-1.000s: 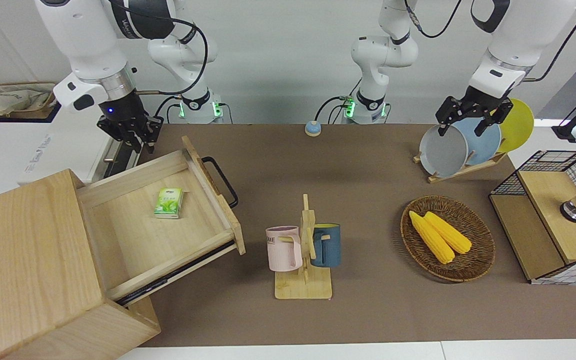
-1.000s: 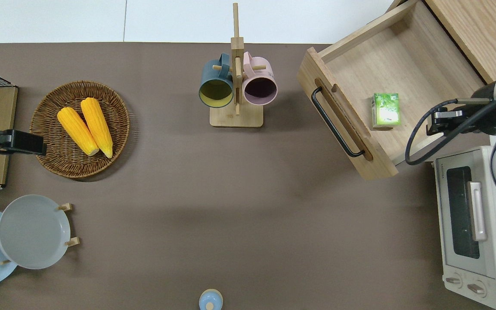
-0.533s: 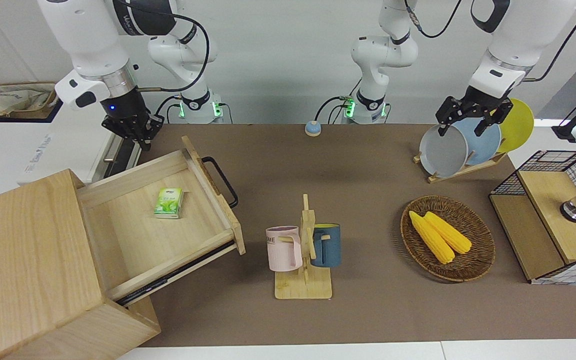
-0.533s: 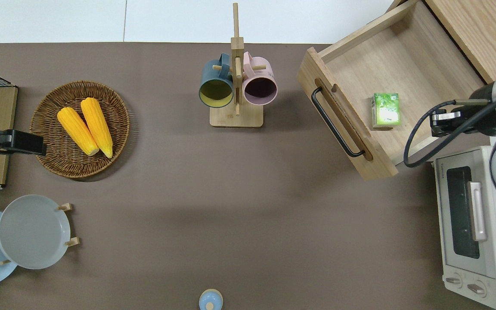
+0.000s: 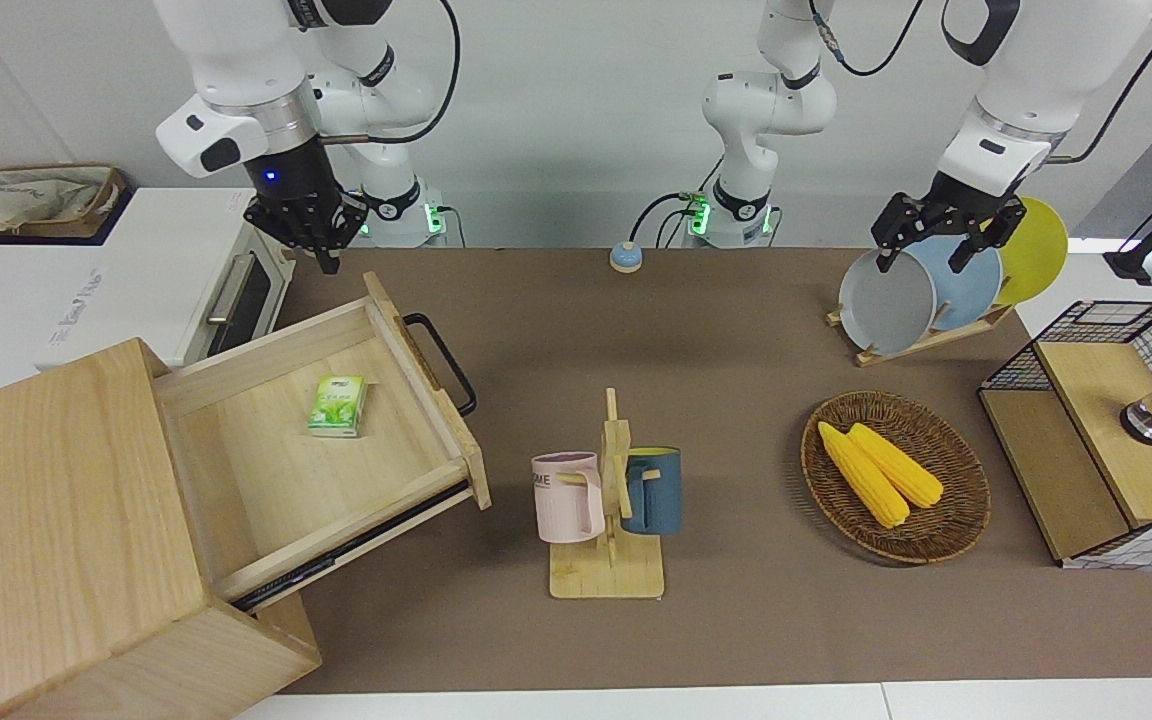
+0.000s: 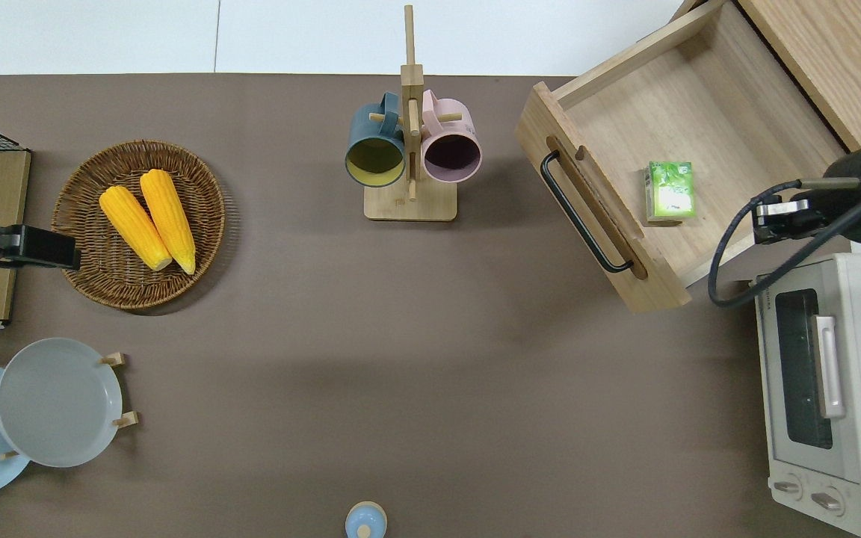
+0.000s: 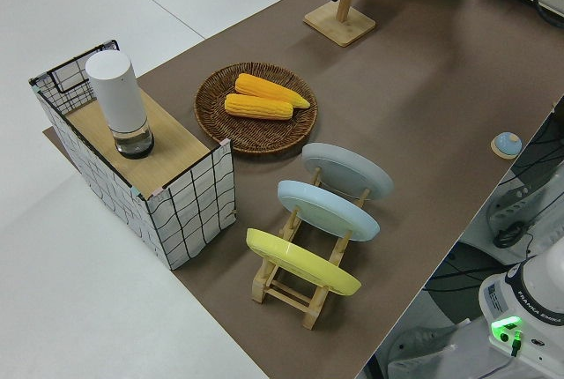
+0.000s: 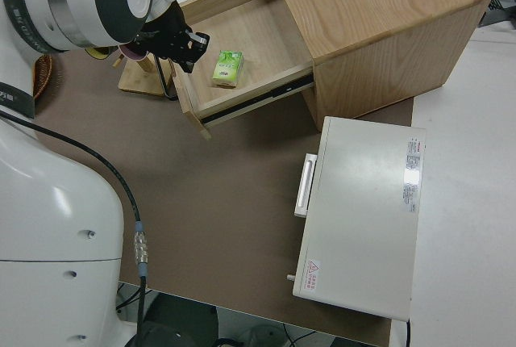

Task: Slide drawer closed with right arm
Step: 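Push the drawer front with the right gripper away from the robot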

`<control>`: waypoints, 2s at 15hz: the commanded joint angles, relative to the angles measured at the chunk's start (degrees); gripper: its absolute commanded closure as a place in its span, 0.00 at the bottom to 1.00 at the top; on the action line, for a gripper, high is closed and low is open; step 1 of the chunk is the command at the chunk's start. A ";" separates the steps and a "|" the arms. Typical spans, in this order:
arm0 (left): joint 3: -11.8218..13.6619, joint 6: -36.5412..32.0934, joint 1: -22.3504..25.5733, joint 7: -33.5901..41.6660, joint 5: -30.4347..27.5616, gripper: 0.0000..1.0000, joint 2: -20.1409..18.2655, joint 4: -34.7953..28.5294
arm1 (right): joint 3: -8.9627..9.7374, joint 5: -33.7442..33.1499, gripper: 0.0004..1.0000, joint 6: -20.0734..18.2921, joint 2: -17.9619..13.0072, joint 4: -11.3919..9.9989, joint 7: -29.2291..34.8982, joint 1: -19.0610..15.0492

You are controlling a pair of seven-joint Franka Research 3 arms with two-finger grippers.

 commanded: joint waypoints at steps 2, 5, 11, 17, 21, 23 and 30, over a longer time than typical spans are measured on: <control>0.95 0.02 -0.99 0.43 0.72 0.00 0.76 1.17 | -0.04 0.97 1.00 -0.11 0.10 0.65 12.76 5.24; 0.95 0.02 -0.99 0.43 0.71 0.00 0.76 1.17 | -0.22 0.70 1.00 2.52 1.15 0.65 20.14 8.59; 0.95 0.02 -0.99 0.43 0.72 0.00 0.76 1.17 | -0.22 0.35 1.00 6.30 6.07 0.47 39.30 13.51; 0.95 0.02 -0.99 0.43 0.72 0.00 0.76 1.17 | -0.31 -0.09 1.00 9.47 9.76 0.12 54.06 15.36; 0.95 0.02 -0.99 0.43 0.72 0.00 0.76 1.17 | -0.31 -0.26 1.00 11.31 12.66 -0.31 62.07 15.45; 0.95 0.02 -0.99 0.43 0.72 0.00 0.76 1.17 | -0.31 -0.35 1.00 12.72 14.16 -0.76 64.11 15.45; 0.95 0.02 -0.99 0.43 0.72 0.00 0.76 1.17 | -0.48 -0.35 1.00 17.46 16.10 -2.95 68.07 14.75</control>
